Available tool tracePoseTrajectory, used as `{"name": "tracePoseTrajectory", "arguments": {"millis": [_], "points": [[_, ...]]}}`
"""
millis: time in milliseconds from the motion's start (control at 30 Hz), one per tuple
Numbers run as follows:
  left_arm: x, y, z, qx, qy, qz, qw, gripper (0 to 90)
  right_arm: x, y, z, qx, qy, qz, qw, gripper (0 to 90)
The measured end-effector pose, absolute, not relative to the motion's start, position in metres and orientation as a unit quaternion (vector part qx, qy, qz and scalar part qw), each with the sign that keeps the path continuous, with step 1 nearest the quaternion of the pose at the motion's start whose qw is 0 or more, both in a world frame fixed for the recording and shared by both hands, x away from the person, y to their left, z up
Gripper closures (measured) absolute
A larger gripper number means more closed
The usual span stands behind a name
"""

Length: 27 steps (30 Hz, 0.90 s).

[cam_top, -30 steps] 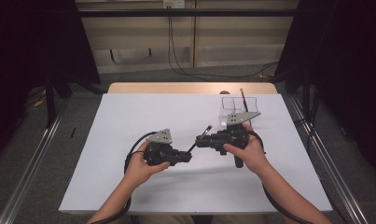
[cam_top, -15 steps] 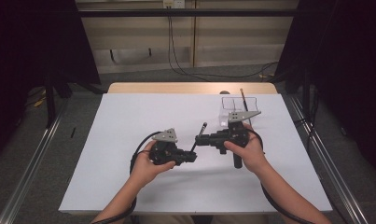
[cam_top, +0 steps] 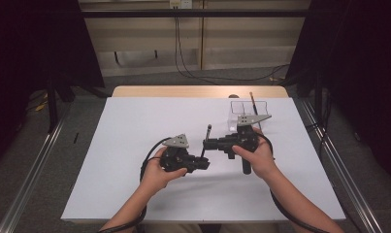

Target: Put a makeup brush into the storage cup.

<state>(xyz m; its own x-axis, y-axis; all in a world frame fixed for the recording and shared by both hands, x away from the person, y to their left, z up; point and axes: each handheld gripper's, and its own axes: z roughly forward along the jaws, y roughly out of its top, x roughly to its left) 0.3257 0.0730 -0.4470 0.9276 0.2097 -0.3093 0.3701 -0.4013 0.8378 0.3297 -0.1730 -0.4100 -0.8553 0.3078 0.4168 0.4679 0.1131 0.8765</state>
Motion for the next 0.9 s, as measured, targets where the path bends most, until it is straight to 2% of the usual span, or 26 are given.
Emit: {"name": "tracePoseTrajectory", "arguments": {"millis": [700, 900], "points": [[0.3242, 0.0701, -0.4499, 0.816, 0.182, -0.091, 0.541, 70.1, 0.3303, -0.1700, -0.4100, -0.265, -0.731, -0.626, 0.059, 85.1], [0.3265, 0.0777, -0.4465, 0.809, 0.190, -0.084, 0.550, 55.5, 0.3311, -0.1731, -0.4088, -0.264, -0.729, -0.629, 0.062, 85.1]]}}
